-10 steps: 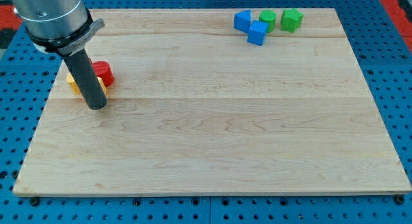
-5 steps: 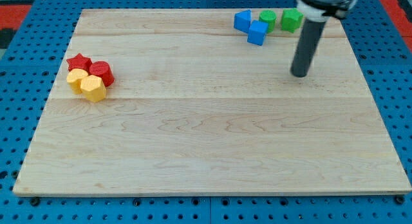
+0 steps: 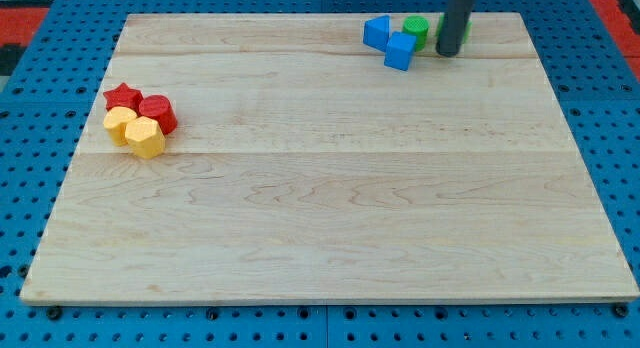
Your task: Move the blue cube to the top left
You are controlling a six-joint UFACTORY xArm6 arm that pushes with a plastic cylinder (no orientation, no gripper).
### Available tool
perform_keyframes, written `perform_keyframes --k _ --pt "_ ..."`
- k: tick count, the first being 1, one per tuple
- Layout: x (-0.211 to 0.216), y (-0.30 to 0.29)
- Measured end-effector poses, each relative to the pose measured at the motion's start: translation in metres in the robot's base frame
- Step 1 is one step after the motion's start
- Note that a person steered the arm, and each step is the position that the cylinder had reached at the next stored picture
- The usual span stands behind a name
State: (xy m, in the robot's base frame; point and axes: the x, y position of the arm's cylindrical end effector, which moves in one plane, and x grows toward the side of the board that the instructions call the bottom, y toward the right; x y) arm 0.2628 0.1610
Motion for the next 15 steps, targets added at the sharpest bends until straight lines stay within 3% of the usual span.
perform_keyframes --k 1,4,6,7,8,10,11,12,13,15 --pt "0.000 0.000" --pt "-0.001 -0.075" --pt "0.013 -0.202" --pt "0.066 -0.179" --pt "0.059 -0.219" --pt "-0.011 -0.311" --pt "-0.017 -0.219" --pt "-0.057 -0.226" --pt "-0.064 -0.299" --pt "-0.029 -0.311"
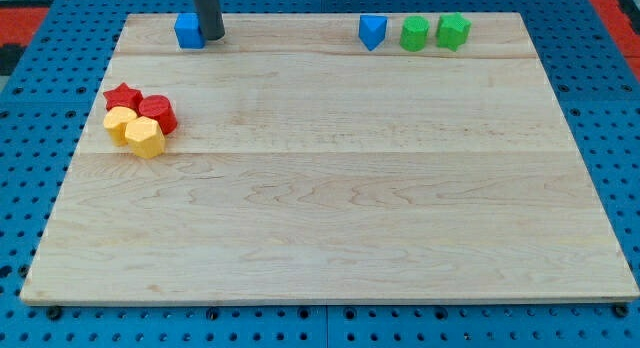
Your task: Move the blue cube to the top left
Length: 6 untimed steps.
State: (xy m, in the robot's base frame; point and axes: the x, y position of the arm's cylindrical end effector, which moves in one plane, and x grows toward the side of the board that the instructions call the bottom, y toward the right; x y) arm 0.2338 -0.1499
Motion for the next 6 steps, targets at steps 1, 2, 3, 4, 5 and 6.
perform_keyframes --k 1,2,3,4,5,6 --pt "0.000 0.004" --pt "0.021 0.022" --pt "0.087 0.085" --pt "0.102 0.205" --pt "0.081 0.334" --pt "0.017 0.422"
